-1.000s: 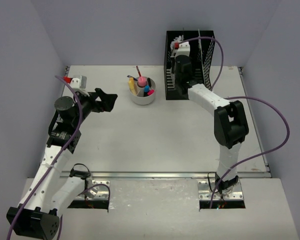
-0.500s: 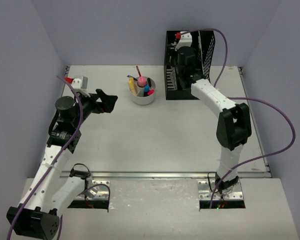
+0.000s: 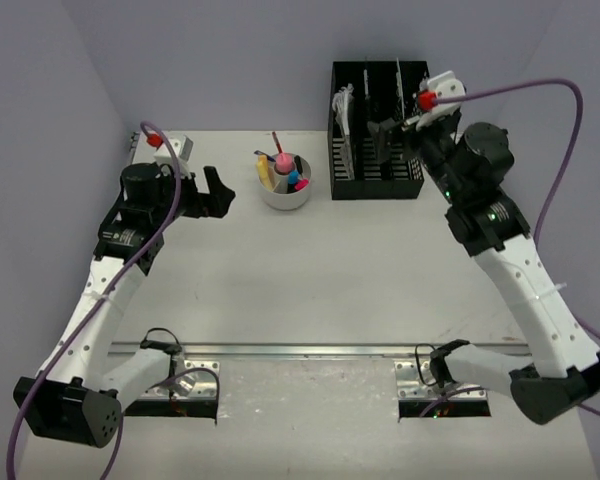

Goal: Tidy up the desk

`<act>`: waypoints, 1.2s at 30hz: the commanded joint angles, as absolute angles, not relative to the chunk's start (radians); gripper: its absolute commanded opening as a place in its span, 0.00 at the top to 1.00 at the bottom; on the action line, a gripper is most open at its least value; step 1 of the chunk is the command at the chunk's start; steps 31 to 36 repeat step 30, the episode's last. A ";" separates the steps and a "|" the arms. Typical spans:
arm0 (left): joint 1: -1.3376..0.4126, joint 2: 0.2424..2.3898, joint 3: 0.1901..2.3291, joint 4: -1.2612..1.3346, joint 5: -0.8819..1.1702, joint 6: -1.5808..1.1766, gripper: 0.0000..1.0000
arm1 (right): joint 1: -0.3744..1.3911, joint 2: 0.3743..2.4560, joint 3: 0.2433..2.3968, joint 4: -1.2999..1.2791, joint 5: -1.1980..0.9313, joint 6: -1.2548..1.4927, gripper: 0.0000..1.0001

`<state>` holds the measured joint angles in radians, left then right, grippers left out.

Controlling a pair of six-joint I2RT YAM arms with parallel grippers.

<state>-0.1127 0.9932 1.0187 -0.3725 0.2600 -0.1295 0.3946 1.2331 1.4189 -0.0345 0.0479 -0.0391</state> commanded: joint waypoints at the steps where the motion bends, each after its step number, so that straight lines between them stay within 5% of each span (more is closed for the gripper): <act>1: -0.117 0.994 1.014 -0.377 0.232 -0.057 0.00 | 0.390 1.129 1.257 -0.271 0.025 -0.153 0.01; 14: -0.117 1.072 0.841 -0.319 0.225 0.045 0.00 | 0.175 0.896 0.723 -0.445 -0.038 -0.026 0.01; 36: -0.118 0.943 0.715 -0.272 0.170 0.092 0.00 | 0.106 0.936 0.641 -0.402 -0.055 0.117 0.01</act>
